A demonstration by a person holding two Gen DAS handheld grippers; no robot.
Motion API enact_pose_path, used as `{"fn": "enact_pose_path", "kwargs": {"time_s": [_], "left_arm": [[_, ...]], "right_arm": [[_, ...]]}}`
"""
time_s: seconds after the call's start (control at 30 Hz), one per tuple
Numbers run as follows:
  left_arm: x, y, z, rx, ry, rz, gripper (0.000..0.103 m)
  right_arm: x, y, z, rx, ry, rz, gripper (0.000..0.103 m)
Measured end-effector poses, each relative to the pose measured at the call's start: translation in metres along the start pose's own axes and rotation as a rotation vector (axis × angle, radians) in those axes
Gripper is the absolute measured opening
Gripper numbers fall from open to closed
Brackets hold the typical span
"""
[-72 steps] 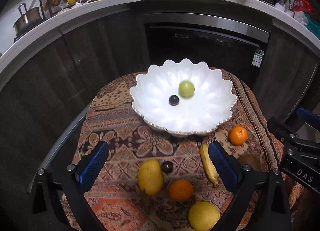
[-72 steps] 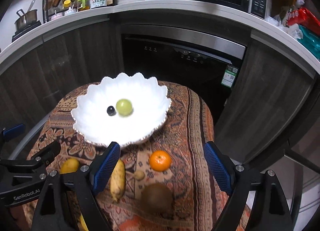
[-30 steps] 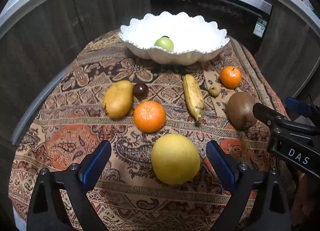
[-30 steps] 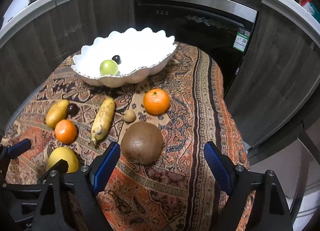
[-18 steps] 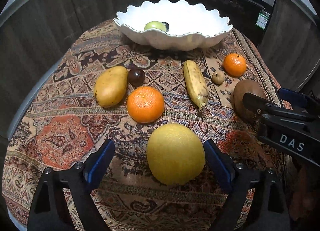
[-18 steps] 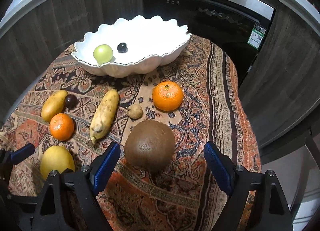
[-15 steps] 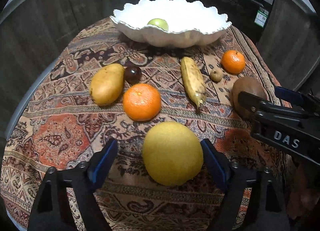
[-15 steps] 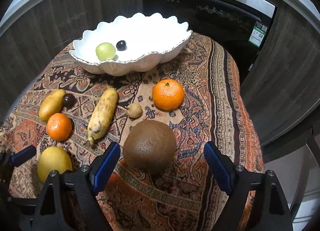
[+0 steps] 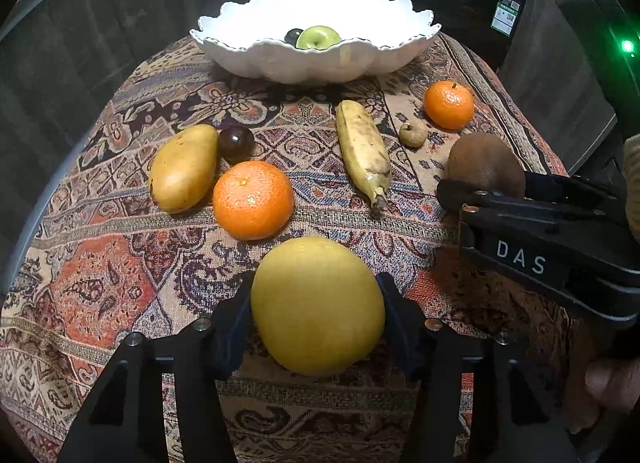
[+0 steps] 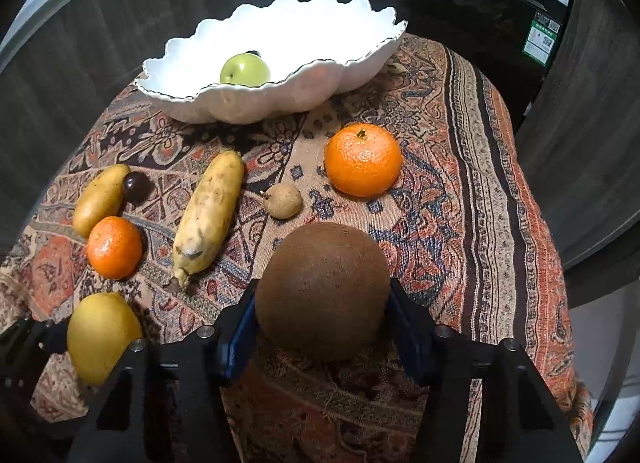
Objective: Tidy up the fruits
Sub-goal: 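Grasp the yellow pomelo with the left tool while the right tool grasps the kiwi, then lift both fruits over the white bowl and release them inside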
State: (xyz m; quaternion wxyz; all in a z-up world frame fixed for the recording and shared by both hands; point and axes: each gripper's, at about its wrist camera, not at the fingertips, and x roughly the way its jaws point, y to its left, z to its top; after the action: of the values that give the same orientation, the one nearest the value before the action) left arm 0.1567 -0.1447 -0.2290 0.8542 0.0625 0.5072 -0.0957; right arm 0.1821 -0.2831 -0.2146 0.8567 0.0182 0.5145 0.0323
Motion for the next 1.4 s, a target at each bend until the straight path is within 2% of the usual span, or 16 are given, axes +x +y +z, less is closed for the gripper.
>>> {"fn": "enact_pose_path", "kwargs": {"time_s": [0.33,0.8,1.13,1.4], "left_arm": [[-0.003,0.006,0.0,0.001,0.008,0.016,0.056],[-0.025,0.02,0.017,-0.032,-0.058,0.037,0.056],[-0.041,0.031,0.037,-0.032,-0.114,0.046,0.056],[-0.058,0.044,0.061,-0.057,-0.165,0.043,0.056]], "right_arm": [[-0.006,-0.002,-0.003,0.022,-0.009,0.014,0.059],[-0.034,0.005,0.002,0.017,-0.064,0.015,0.059],[-0.054,0.009,0.018,0.019,-0.11,-0.003,0.059],[-0.072,0.017,0.043,0.009,-0.165,-0.007,0.059]]}}
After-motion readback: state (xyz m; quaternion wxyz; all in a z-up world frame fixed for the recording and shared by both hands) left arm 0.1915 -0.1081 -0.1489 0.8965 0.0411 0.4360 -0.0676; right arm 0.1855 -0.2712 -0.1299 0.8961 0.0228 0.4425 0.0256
